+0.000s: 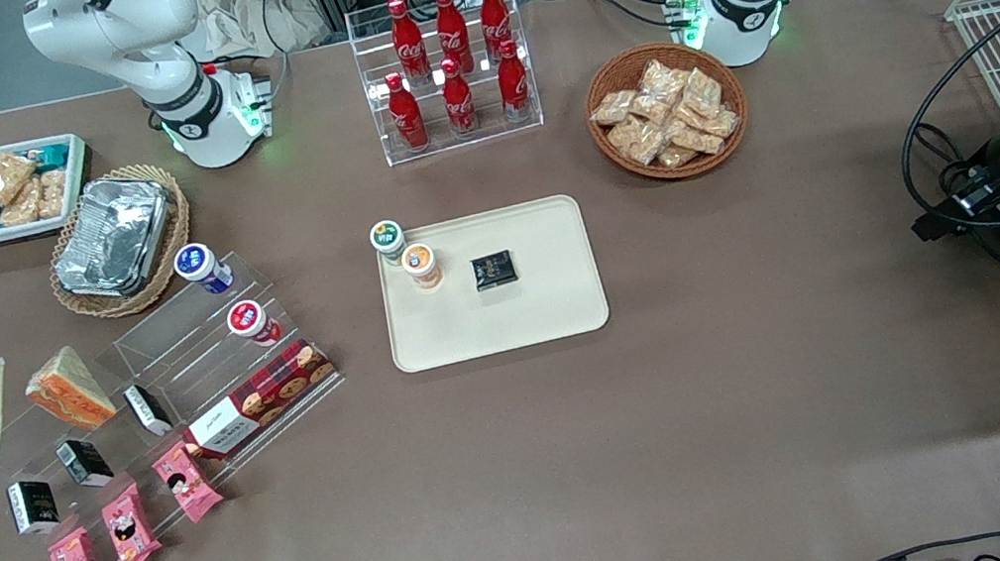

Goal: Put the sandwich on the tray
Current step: 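Carry the sandwich with the right gripper over to the cream tray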

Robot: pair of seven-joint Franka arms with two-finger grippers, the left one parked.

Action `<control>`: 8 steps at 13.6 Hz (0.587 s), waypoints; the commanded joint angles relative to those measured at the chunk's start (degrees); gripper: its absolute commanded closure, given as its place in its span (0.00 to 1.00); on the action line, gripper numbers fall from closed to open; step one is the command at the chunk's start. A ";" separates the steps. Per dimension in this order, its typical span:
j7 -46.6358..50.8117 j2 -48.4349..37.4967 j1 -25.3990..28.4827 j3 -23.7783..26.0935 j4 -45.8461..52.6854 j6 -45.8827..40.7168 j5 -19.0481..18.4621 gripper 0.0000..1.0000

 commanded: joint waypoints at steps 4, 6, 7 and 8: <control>-2.26 -4.40 15.72 -0.15 0.59 -4.89 -5.37 0.93; -3.59 -4.41 23.18 -0.24 0.59 -4.72 -5.89 0.94; -3.77 -3.88 26.96 -0.24 0.59 -4.37 -6.85 0.94; -3.94 -3.10 31.08 -0.24 0.59 -3.67 -7.47 0.94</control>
